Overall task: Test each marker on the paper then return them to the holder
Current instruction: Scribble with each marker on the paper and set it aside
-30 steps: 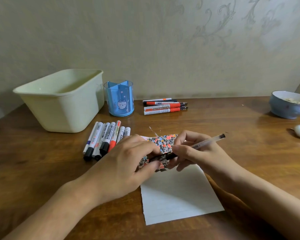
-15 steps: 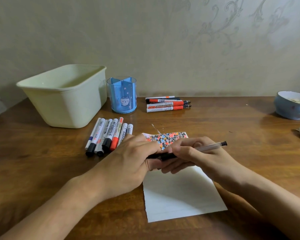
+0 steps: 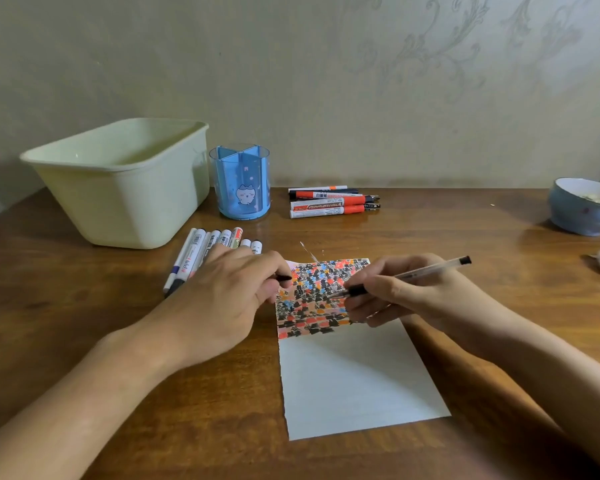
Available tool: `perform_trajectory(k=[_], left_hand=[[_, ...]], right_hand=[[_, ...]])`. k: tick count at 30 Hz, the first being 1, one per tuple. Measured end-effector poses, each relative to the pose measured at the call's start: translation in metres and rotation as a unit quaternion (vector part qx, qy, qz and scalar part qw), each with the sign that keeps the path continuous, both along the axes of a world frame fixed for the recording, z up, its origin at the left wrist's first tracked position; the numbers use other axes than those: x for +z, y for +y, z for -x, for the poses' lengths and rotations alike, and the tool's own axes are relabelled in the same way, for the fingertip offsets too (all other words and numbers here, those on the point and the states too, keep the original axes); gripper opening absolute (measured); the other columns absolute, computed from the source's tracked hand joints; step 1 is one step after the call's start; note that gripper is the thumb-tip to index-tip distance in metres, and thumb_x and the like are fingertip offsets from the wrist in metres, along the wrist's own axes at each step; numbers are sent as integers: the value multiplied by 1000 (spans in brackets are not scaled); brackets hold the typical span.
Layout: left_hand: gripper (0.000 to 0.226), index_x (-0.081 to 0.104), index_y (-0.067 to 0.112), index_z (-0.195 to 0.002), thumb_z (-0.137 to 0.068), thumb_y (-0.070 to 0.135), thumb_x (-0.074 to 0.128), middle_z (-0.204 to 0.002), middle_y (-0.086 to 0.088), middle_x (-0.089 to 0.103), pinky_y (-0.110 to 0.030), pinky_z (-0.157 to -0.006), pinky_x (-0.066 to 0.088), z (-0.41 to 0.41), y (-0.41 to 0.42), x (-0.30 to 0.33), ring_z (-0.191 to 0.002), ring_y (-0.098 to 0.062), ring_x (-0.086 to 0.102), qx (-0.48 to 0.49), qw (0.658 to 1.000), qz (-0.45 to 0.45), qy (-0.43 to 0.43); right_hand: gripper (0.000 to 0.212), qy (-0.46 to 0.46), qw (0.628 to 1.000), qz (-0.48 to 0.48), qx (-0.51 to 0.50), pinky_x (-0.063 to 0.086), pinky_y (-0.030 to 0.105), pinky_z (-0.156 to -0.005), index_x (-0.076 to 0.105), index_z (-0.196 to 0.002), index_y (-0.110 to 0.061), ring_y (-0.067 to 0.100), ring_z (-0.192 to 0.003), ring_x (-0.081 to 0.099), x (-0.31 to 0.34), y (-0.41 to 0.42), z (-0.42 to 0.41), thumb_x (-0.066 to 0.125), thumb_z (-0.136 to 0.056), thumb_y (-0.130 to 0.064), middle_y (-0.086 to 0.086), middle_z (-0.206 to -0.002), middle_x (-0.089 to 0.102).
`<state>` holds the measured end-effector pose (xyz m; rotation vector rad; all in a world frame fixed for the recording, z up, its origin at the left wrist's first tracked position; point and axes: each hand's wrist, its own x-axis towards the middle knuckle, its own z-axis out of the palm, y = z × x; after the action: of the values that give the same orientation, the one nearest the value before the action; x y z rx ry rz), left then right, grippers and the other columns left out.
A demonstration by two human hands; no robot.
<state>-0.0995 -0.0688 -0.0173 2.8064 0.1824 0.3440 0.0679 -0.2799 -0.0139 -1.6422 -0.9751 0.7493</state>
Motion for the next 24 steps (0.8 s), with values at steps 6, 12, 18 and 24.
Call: perform_trajectory(k=[6, 12, 18, 24], left_hand=[[22, 52, 30, -101, -104, 27, 30, -92, 15, 54, -10, -86, 28, 0, -8, 4, -102, 2, 38, -39, 999, -7, -17], [63, 44, 52, -129, -78, 88, 33, -88, 28, 35, -24, -87, 26, -2, 1, -3, -95, 0, 33, -41, 992, -96, 65], [92, 28, 60, -141, -58, 99, 34, -94, 27, 30, -30, -93, 27, -2, -1, -4, -99, -9, 25, -14, 984, -103, 148], [92, 25, 61, -141, -58, 99, 36, -95, 31, 27, -30, -88, 25, -2, -3, -2, -97, -10, 22, -8, 980, -97, 172]], right_hand=[[15, -47, 999, -15, 12, 62, 35, -73, 76, -94, -10, 30, -87, 75, -7, 2, 0, 74, -79, -14, 12, -93, 76], [4, -168, 986, -2, -15, 59, 28, -62, 73, -90, -11, 20, -70, 75, -13, 5, 4, 71, -89, -15, 6, -78, 76], [10, -187, 982, 7, -25, 56, 24, -60, 71, -83, -17, 17, -64, 74, -17, 8, 11, 70, -89, -9, 1, -70, 74], [8, -198, 979, 12, -39, 57, 25, -60, 71, -83, -16, 17, -63, 73, -20, 9, 13, 70, -89, -10, 2, -70, 74]])
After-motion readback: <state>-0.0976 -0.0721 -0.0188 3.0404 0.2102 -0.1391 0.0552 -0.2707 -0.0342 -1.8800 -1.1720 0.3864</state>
